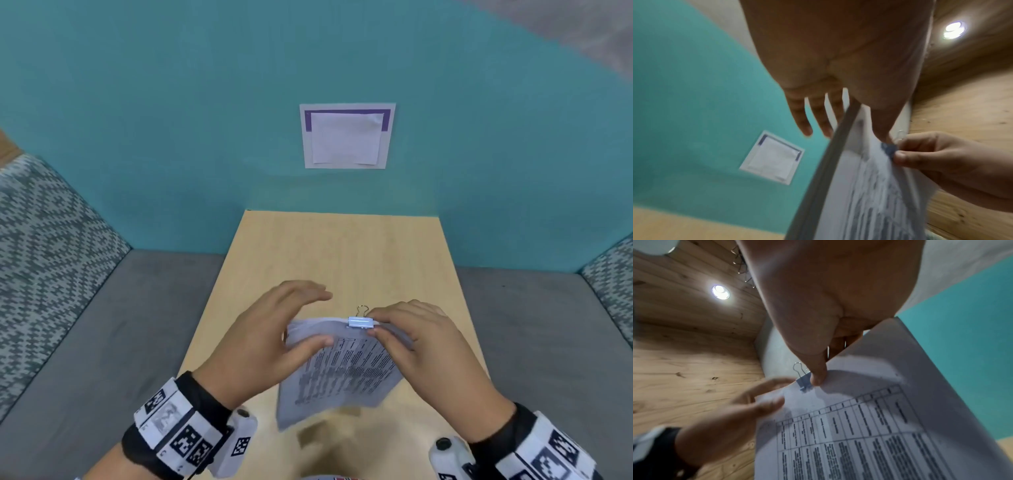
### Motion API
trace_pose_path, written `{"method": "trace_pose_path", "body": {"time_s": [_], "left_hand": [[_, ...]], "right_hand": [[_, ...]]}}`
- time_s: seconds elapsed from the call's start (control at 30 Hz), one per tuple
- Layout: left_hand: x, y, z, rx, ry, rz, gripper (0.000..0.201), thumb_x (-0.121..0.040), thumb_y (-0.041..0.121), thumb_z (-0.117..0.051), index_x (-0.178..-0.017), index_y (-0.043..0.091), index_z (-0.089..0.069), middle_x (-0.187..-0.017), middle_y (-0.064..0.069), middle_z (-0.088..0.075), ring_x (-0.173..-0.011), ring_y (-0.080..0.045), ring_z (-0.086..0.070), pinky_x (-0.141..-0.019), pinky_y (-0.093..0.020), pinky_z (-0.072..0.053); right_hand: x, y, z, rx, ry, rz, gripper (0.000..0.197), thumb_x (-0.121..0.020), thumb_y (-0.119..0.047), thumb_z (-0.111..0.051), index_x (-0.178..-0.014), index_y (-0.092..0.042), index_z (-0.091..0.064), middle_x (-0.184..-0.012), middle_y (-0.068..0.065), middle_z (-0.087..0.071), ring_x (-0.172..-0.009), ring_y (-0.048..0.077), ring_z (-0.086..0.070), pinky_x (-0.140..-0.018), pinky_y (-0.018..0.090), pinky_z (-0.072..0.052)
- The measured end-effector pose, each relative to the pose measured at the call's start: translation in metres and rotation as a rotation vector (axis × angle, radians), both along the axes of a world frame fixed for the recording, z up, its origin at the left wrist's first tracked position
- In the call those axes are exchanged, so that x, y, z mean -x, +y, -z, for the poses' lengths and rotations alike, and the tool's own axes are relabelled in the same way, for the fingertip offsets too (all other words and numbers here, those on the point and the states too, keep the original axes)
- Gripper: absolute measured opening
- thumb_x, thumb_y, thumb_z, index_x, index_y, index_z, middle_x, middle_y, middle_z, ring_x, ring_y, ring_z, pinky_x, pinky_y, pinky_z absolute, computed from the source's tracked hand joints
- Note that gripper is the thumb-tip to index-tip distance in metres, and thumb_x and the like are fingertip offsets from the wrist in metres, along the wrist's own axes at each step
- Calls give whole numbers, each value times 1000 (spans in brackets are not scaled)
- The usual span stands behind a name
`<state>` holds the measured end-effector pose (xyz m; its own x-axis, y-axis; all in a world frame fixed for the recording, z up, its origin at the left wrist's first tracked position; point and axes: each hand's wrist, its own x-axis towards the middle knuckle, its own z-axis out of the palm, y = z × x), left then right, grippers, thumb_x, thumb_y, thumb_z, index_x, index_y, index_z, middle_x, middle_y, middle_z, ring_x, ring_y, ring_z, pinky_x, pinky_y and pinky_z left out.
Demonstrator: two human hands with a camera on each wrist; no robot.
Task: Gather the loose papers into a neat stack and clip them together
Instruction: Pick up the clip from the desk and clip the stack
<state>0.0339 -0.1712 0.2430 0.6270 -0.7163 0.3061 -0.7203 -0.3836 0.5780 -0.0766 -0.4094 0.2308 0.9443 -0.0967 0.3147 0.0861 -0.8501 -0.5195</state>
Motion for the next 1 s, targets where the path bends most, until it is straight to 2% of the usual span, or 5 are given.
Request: {"method": "trace_pose_path", "body": {"time_s": [0.13,0.33,0.5,0.7,1.0], "left_hand": [[11,-26,-12,-87,-372,74,33,-94,44,-78,-127,36,-74,-134,21,-72,-120,-13,-69,-113,-49,-44],[7,-36,-8,-244,-347,-19,29,-92,40,-67,-118,40,-77,-124,24,-77,-111,-8,-73,-119,-64,-35],[1,-44,-4,-394,-169,-44,21,-100,33,-57,-112,40,-73,-95,15,-81,-96,-6,-74,-132,-44,-9],[-5,-40,-18,-225,436,3,41,-91,71,-63,-103,36,-81,-85,15,-79,-79,-6,-70,-83,-35,-54],[-11,-37,-8,-350,275,-43,33,-82,66,-75,-97,37,-79,-83,9,-80,-78,-10,-71,-74,-38,-58]], "right_hand": [[-2,4,-3,145,-59,-20,17,-95,-33,-58,-98,-31,-74,-89,-19,-73,-84,10,-64,-93,29,-41],[1,10,-6,163,-99,-21,22,-99,-35,-54,-102,-33,-75,-93,-21,-74,-86,6,-65,-107,35,-41],[-1,10,-8,167,-95,-3,23,-99,-34,-53,-102,-32,-76,-91,-21,-74,-84,7,-66,-107,34,-39],[-8,8,-9,185,-26,3,18,-96,-36,-58,-100,-36,-75,-85,-20,-74,-81,7,-66,-104,37,-42],[-17,9,-5,198,1,-22,21,-93,-44,-56,-92,-38,-75,-78,-20,-74,-74,6,-68,-101,35,-35]]}}
